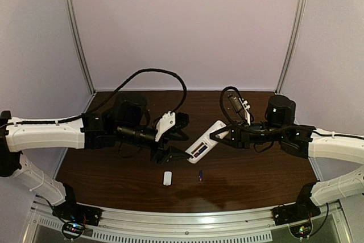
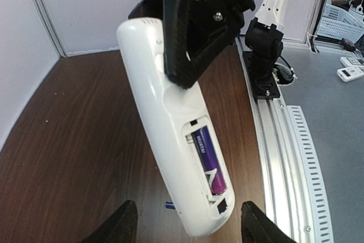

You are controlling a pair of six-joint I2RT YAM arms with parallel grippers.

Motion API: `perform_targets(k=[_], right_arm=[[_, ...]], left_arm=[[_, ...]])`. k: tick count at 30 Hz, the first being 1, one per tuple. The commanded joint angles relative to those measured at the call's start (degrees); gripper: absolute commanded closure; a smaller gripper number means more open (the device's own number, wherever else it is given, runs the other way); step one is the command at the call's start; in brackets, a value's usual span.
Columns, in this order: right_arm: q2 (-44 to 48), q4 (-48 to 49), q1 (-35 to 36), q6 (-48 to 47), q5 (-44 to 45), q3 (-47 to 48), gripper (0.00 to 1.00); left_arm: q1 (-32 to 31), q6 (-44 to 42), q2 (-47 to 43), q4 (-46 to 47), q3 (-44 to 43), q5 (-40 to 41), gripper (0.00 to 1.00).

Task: Load the batteries into the remote control
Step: Press the battery in the battery compartment.

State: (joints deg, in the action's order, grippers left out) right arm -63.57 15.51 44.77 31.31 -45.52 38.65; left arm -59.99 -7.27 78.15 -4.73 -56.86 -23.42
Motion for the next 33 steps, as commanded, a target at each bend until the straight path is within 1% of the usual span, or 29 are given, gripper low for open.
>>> perform_targets(k=[1,13,15,19,23,27,33], right_arm=[[0.6,-0.4,0.7,-2.9,0.6,2.1,1.0],[0.7,-3.8,1.8,-6.1,1.5,3.2,1.0],[0.7,-3.9,1.8,-6.0,1.8,3.4,1.0],[0.6,-3.7,1.9,-5.5,2.2,3.3,1.0],[0.7,-3.3,1.9,-5.1,2.3,3.1,1.0],[0.9,-3.0,1.9,-4.6,2.4,2.9,1.0],[1.0,-2.0,1.9,-3.5,1.9,2.6,1.0]], left_arm=[[0.0,5.9,2.8,2.5,-1.6,-5.2,0.37],[0.0,8.0,6.5,3.8,-3.8,-8.7,0.42],[0.0,9.4,7.2,3.9,-4.5,-8.3,0.43],[0.0,9.5,8.0,3.7,-5.2,-7.6,0.47],[0.0,9.1,8.3,3.3,-5.1,-7.1,0.52],[0.0,8.7,9.0,2.3,-5.6,-6.2,0.54],[0.0,8.1,9.8,1.4,-6.2,-4.2,0.6]])
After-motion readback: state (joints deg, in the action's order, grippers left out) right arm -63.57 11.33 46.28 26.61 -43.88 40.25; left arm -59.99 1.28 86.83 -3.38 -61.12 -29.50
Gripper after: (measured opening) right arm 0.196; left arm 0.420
